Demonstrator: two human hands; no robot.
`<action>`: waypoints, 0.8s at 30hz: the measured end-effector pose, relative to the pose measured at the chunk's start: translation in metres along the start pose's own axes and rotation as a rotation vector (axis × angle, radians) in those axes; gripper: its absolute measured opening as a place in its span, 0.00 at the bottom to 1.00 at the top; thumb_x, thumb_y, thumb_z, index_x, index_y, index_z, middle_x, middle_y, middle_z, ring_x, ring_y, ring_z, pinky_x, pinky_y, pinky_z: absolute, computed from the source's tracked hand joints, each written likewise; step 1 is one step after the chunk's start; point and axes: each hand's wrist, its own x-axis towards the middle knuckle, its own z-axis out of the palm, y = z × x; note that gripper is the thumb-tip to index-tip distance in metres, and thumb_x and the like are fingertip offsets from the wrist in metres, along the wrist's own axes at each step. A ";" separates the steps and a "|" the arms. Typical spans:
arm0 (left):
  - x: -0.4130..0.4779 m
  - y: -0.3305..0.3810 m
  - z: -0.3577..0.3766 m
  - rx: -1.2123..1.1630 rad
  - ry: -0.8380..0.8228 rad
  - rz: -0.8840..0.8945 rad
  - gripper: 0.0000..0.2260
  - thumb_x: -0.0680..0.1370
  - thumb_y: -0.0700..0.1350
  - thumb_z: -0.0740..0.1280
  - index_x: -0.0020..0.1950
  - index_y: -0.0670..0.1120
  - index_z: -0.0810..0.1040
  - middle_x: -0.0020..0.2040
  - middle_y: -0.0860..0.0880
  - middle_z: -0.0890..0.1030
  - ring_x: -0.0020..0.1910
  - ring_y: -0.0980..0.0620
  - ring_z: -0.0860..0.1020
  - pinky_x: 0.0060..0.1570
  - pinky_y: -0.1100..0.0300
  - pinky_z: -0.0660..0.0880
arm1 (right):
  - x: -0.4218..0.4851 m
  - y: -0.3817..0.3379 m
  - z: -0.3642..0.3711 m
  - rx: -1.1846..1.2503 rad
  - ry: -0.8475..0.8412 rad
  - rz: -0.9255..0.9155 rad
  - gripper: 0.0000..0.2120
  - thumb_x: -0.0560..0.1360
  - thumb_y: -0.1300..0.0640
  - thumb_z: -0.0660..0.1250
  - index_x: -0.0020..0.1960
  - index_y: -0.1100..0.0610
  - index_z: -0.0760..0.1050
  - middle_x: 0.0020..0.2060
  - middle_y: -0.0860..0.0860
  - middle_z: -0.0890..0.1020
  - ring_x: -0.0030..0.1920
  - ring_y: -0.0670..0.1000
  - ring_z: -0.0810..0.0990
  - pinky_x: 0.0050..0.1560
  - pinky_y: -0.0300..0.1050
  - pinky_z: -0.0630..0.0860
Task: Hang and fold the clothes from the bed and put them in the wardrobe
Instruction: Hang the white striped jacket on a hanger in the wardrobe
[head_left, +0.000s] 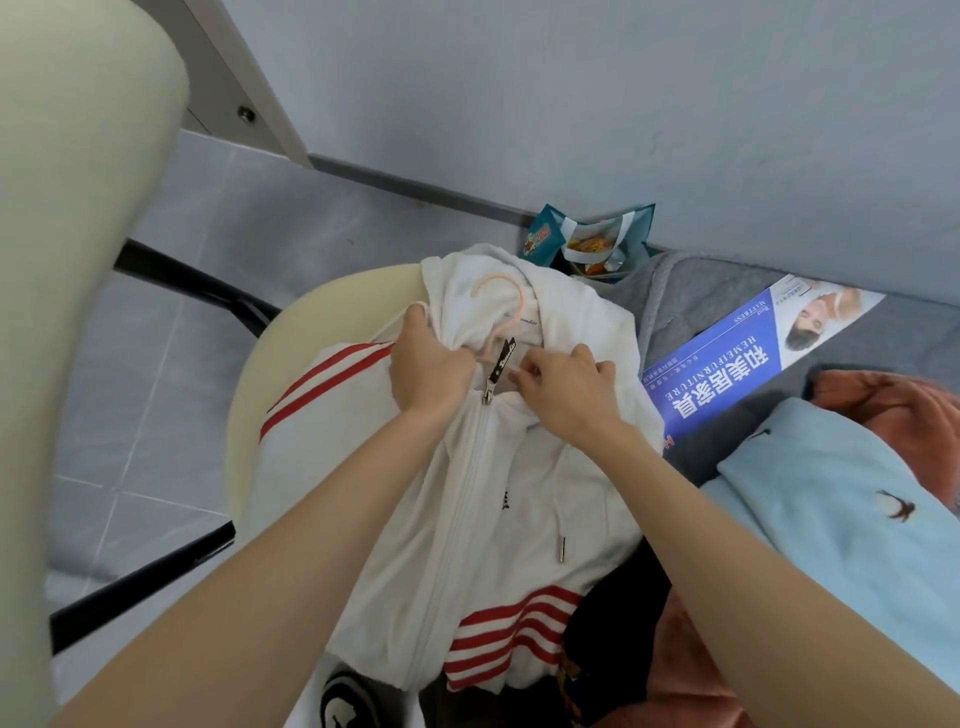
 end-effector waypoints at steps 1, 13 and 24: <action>-0.005 0.000 -0.009 0.034 0.051 0.056 0.11 0.69 0.36 0.66 0.44 0.46 0.66 0.37 0.53 0.71 0.37 0.48 0.71 0.27 0.60 0.59 | -0.006 -0.004 -0.004 0.026 0.057 -0.016 0.12 0.80 0.45 0.56 0.50 0.51 0.73 0.46 0.50 0.81 0.56 0.56 0.70 0.53 0.52 0.61; -0.093 0.018 -0.151 -0.237 0.247 0.130 0.13 0.69 0.37 0.68 0.51 0.49 0.73 0.46 0.55 0.77 0.43 0.55 0.74 0.33 0.70 0.65 | -0.138 -0.087 -0.079 0.494 0.119 -0.111 0.12 0.74 0.49 0.64 0.32 0.46 0.70 0.29 0.46 0.73 0.37 0.51 0.71 0.36 0.45 0.66; -0.243 -0.050 -0.274 -0.090 0.167 0.472 0.10 0.71 0.41 0.67 0.51 0.50 0.75 0.40 0.58 0.75 0.40 0.55 0.73 0.33 0.65 0.65 | -0.347 -0.154 -0.052 0.485 0.487 0.023 0.26 0.61 0.31 0.64 0.27 0.54 0.66 0.21 0.50 0.63 0.26 0.49 0.62 0.28 0.44 0.61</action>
